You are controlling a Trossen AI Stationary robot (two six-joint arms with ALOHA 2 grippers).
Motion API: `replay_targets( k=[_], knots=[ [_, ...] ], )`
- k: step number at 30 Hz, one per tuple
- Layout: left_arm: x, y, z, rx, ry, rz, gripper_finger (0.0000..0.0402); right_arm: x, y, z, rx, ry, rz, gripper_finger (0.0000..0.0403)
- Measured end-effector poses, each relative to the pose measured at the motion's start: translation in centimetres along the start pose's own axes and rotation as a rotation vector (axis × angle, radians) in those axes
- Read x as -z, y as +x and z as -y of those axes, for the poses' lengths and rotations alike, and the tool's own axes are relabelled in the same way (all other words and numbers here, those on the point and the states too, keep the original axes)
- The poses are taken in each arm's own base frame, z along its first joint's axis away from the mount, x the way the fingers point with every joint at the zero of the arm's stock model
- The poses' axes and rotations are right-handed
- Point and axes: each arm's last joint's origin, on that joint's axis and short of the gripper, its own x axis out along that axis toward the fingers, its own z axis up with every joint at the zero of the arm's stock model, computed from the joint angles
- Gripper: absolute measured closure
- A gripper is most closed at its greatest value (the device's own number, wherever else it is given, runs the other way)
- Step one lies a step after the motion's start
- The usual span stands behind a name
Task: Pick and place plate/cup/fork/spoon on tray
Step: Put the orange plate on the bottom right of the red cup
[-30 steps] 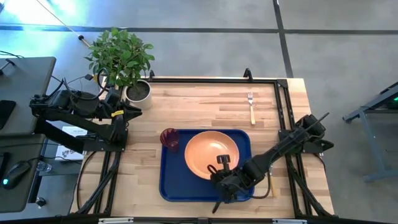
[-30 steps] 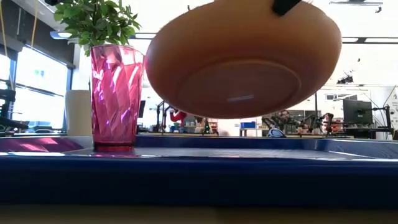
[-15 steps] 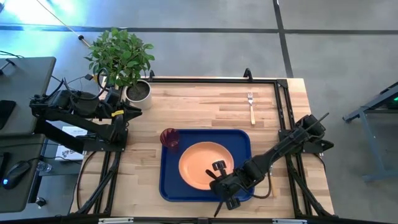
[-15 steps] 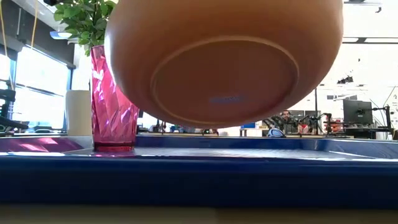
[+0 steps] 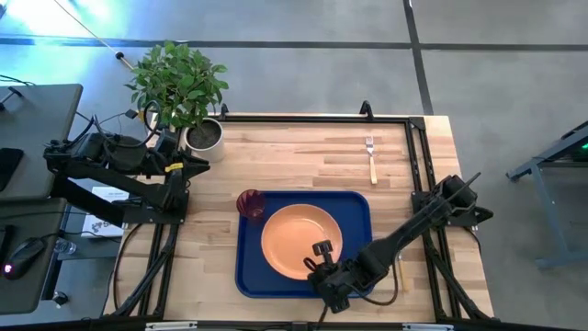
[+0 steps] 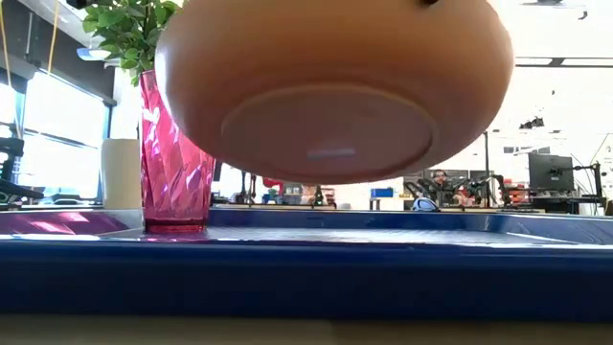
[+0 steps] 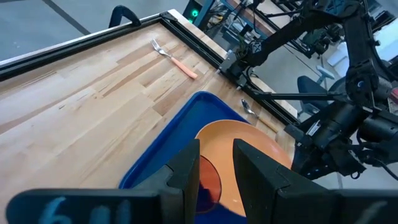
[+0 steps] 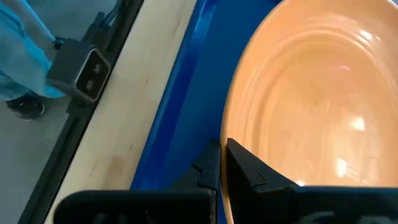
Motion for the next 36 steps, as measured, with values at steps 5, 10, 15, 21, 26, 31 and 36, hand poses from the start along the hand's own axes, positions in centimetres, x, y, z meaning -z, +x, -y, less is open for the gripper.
replay_targets(
  k=[5,10,15,21,26,31,36],
  knots=[
    [0.0,0.0,0.0,0.0,0.0,0.0,0.0314,0.2,0.8,0.0,0.009,-0.007,-0.019,0.0403],
    [0.0,0.0,0.0,0.0,0.0,0.0,0.0314,0.4,1.9,-0.3,0.004,-0.006,-0.04,0.0403],
    [0.0,0.0,0.0,0.0,0.01,0.0,0.0314,0.8,2.9,-0.5,0.009,0.014,-0.066,0.0403],
    [0.0,0.0,0.0,0.0,0.02,0.0,0.0314,1.3,4.2,-0.8,0.006,0.058,-0.1,0.0403],
    [0.0,0.0,0.0,0.0,0.028,0.0,0.0314,1.2,5.1,-1.1,-0.038,0.082,-0.09,0.0403],
    [0.0,0.0,0.0,0.0,0.028,0.0,0.0314,1.4,6.3,-1.2,-0.065,0.098,-0.101,0.0403],
    [0.0,0.0,0.0,0.0,0.028,-0.001,0.0314,1.4,6.7,-1.2,-0.069,0.102,-0.1,0.0403]
  ],
)
